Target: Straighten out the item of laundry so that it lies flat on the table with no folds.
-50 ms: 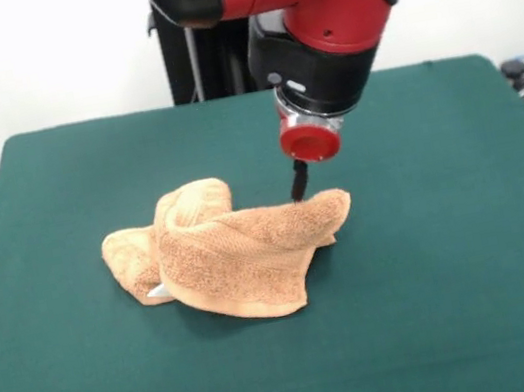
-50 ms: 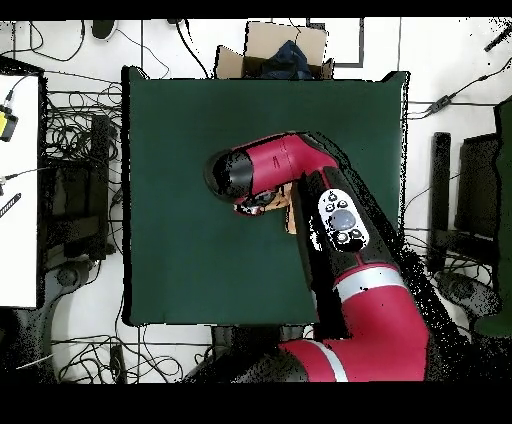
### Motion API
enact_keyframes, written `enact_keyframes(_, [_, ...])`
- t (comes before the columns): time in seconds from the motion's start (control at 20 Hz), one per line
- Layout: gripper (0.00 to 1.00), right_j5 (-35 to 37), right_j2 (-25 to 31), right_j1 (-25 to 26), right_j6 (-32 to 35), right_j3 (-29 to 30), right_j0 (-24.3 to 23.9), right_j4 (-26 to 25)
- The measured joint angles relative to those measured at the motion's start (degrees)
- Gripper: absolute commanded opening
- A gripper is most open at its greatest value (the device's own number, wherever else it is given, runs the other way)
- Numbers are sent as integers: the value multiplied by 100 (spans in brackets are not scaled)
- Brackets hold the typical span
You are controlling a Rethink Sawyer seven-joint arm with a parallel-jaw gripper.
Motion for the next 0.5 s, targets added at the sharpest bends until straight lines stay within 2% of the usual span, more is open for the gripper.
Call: enact_keyframes(0.5, [100, -1603, 0, 145, 0, 235, -22, 0])
